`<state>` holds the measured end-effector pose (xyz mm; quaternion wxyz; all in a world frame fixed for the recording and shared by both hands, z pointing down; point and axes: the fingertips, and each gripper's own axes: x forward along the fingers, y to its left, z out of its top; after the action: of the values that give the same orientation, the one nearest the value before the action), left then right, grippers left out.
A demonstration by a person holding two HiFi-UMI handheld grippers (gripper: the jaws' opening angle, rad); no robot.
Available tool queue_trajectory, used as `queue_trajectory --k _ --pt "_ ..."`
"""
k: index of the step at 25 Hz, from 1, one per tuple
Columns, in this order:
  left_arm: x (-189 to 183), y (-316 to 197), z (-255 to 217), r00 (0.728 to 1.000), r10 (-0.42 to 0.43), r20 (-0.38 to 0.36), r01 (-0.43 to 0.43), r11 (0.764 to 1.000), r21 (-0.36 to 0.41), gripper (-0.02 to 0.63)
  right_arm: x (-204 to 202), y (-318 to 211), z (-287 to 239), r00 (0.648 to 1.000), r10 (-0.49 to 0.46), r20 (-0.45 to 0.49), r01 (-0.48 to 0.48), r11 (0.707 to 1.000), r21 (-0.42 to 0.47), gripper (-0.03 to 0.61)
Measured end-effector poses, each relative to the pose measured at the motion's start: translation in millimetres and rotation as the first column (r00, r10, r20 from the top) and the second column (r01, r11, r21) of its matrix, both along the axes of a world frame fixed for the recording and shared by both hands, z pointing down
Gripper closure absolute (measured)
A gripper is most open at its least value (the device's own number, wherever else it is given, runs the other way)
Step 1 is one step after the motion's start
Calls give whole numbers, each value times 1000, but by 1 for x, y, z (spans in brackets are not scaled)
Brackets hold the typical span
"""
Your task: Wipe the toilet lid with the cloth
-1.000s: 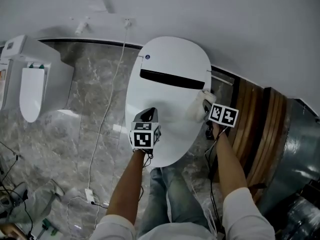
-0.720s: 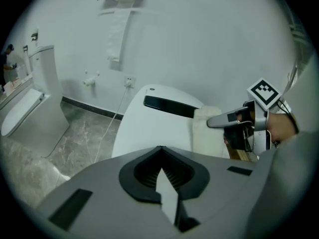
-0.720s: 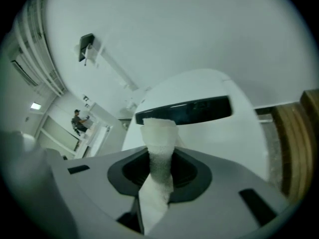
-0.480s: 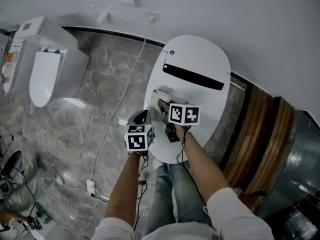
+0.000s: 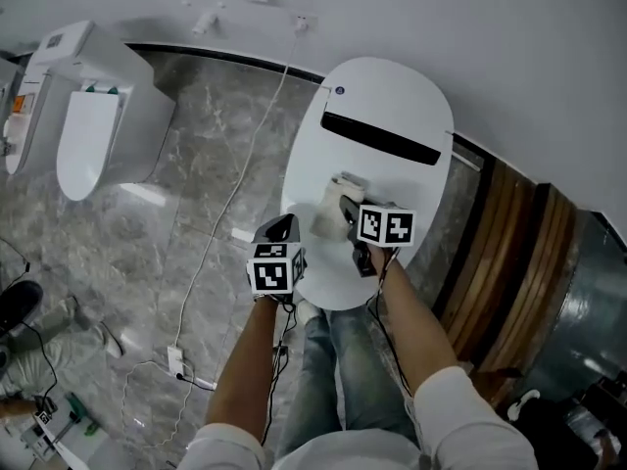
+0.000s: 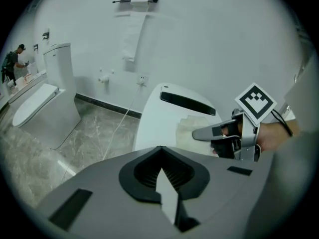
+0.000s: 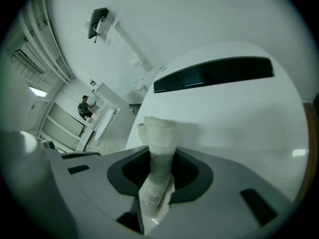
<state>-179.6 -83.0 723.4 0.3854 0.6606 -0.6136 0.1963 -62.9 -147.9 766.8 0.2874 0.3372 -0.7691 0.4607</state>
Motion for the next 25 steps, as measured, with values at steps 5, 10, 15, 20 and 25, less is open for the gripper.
queue_trajectory --k 5,10,15,20,25 --pt "55 -8 -4 995 96 -32 -96 995 9 601 109 4 5 987 145 -67 -146 989 -18 491" --pt "91 -10 -4 984 174 -35 -174 985 17 601 211 12 11 940 314 -132 -318 948 -11 488" --pt "82 7 4 984 177 -9 -177 984 -6 601 216 15 4 930 347 -116 -349 937 7 486" --pt "37 40 10 994 106 24 -105 994 -42 601 98 40 -12 980 192 54 -191 981 -22 486" --pt "-8 72 10 999 25 47 -22 998 -63 601 -37 84 -6 989 30 147 -17 996 -93 486"
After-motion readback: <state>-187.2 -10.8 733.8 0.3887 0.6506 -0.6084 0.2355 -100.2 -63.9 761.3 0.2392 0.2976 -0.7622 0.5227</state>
